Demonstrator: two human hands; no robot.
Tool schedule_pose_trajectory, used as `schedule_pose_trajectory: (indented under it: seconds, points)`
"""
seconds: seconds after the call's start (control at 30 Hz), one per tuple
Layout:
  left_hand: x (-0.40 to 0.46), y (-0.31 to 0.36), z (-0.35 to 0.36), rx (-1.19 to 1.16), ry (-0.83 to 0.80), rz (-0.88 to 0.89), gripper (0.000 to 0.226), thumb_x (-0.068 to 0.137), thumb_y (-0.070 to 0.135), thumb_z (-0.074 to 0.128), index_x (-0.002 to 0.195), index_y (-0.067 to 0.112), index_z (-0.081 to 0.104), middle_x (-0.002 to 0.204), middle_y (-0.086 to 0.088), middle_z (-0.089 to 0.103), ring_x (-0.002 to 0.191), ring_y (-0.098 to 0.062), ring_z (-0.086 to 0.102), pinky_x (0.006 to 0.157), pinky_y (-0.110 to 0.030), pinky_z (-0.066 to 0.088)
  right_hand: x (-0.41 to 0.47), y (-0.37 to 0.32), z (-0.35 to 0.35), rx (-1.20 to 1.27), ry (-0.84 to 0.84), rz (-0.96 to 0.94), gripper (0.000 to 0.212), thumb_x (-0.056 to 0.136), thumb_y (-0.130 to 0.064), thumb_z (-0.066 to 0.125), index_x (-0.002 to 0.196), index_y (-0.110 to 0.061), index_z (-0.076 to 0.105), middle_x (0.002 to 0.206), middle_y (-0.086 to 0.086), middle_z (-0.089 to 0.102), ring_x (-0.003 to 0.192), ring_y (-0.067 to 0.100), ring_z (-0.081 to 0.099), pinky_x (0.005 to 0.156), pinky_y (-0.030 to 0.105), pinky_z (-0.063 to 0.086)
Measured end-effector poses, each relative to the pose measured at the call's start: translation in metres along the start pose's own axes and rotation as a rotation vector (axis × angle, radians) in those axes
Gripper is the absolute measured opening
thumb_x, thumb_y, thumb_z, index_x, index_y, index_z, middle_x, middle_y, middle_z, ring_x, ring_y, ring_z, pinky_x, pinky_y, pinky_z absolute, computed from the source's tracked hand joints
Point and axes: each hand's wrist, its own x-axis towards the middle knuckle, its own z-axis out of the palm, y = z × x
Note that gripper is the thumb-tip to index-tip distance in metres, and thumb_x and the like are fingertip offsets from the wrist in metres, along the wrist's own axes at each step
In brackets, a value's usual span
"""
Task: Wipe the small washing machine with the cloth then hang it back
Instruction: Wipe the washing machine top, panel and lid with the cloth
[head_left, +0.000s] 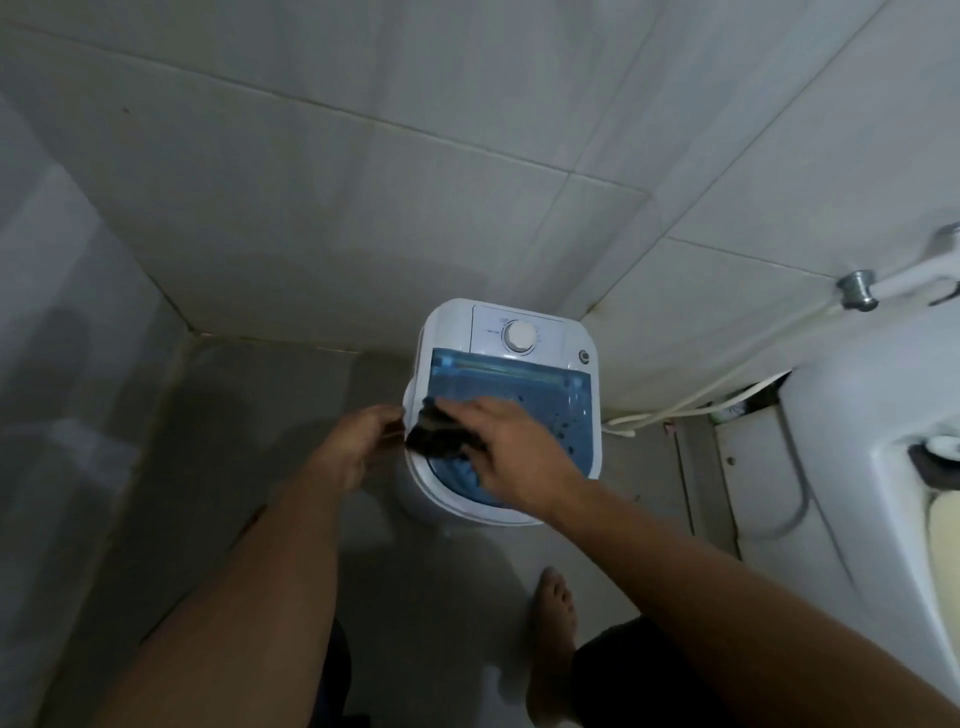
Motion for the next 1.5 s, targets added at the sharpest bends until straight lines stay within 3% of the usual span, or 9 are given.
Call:
schedule_pose_trajectory:
  seconds: [0.23, 0.53, 0.63, 0.7, 0.83, 1.1, 1.17, 1.4, 1.5]
  points:
    - [-0.006, -0.003, 0.011, 0.091, 0.11, 0.199, 0.032, 0.1, 0.009, 0.055, 0.13, 0.001, 0.062, 0.112, -0.012, 0.066, 0.056, 0.001, 0.067, 0.05, -0.012, 0.048, 0.024, 0.063, 0.0, 0.066, 0.325, 0.536, 0.064, 0.094, -0.009, 0.055, 0.153, -0.027, 0.039, 0.134, 0.01, 0.053, 0.117, 0.035, 0.052, 0.095, 0.047, 0.051]
    - [-0.006, 0.0, 0.008, 0.084, 0.096, 0.174, 0.031, 0.097, 0.013, 0.061, 0.127, 0.007, 0.064, 0.113, -0.011, 0.068, 0.077, -0.008, 0.063, 0.067, -0.022, 0.044, 0.0, 0.012, 0.052, 0.031, 0.272, 0.216, 0.065, 0.088, -0.006, 0.061, 0.149, -0.026, 0.047, 0.131, 0.006, 0.055, 0.114, 0.031, 0.051, 0.096, 0.049, 0.052]
    - [-0.005, -0.002, 0.007, 0.089, 0.098, 0.149, 0.026, 0.096, 0.02, 0.063, 0.121, 0.015, 0.067, 0.118, -0.008, 0.071, 0.082, -0.007, 0.064, 0.087, -0.033, 0.045, 0.007, 0.028, 0.038, 0.406, 0.279, 0.315, 0.062, 0.091, -0.006, 0.065, 0.147, -0.028, 0.051, 0.134, 0.004, 0.061, 0.123, 0.026, 0.057, 0.111, 0.041, 0.045]
    - [-0.004, -0.002, 0.006, 0.071, 0.093, 0.15, 0.032, 0.096, 0.018, 0.063, 0.127, 0.011, 0.066, 0.118, -0.01, 0.07, 0.081, -0.008, 0.064, 0.074, -0.027, 0.045, 0.018, 0.042, 0.022, 0.581, 0.353, 0.445, 0.062, 0.092, -0.006, 0.066, 0.147, -0.03, 0.05, 0.139, 0.001, 0.061, 0.127, 0.019, 0.057, 0.115, 0.037, 0.042]
    - [-0.004, -0.002, 0.007, 0.067, 0.095, 0.154, 0.033, 0.096, 0.018, 0.063, 0.129, 0.01, 0.066, 0.115, -0.01, 0.07, 0.081, -0.008, 0.063, 0.064, -0.025, 0.041, 0.027, 0.041, 0.021, 0.297, 0.382, 0.516, 0.06, 0.094, -0.008, 0.06, 0.15, -0.024, 0.046, 0.139, 0.006, 0.055, 0.121, 0.028, 0.056, 0.109, 0.04, 0.046]
    - [0.004, -0.006, 0.005, 0.164, 0.144, 0.207, 0.033, 0.097, 0.015, 0.061, 0.129, 0.006, 0.064, 0.115, -0.013, 0.069, 0.088, -0.016, 0.064, 0.061, -0.02, 0.042, -0.009, 0.011, 0.04, 0.043, 0.064, 0.002, 0.063, 0.087, -0.007, 0.063, 0.146, -0.023, 0.05, 0.133, 0.006, 0.057, 0.113, 0.032, 0.055, 0.096, 0.046, 0.052]
    - [0.008, -0.008, 0.004, 0.199, 0.155, 0.228, 0.034, 0.097, 0.016, 0.061, 0.13, 0.006, 0.065, 0.12, -0.015, 0.07, 0.096, -0.02, 0.065, 0.062, -0.019, 0.041, -0.005, 0.033, 0.015, 0.244, -0.025, 0.035, 0.061, 0.09, -0.006, 0.067, 0.147, -0.022, 0.051, 0.133, 0.009, 0.059, 0.121, 0.029, 0.056, 0.108, 0.038, 0.044]
    - [0.014, -0.01, 0.002, 0.241, 0.153, 0.245, 0.035, 0.097, 0.017, 0.062, 0.13, 0.007, 0.066, 0.119, -0.017, 0.071, 0.099, -0.022, 0.066, 0.07, -0.023, 0.042, 0.007, 0.072, 0.012, 0.035, 0.38, 0.556, 0.059, 0.094, -0.013, 0.057, 0.15, -0.023, 0.045, 0.135, 0.011, 0.051, 0.117, 0.034, 0.051, 0.097, 0.049, 0.052]
    - [0.016, -0.011, 0.0, 0.26, 0.154, 0.259, 0.035, 0.097, 0.017, 0.062, 0.13, 0.007, 0.066, 0.117, -0.016, 0.072, 0.1, -0.023, 0.066, 0.077, -0.025, 0.042, -0.005, 0.039, 0.04, -0.044, 0.317, 0.403, 0.064, 0.088, -0.011, 0.06, 0.149, -0.022, 0.045, 0.133, 0.011, 0.051, 0.112, 0.035, 0.05, 0.092, 0.052, 0.053]
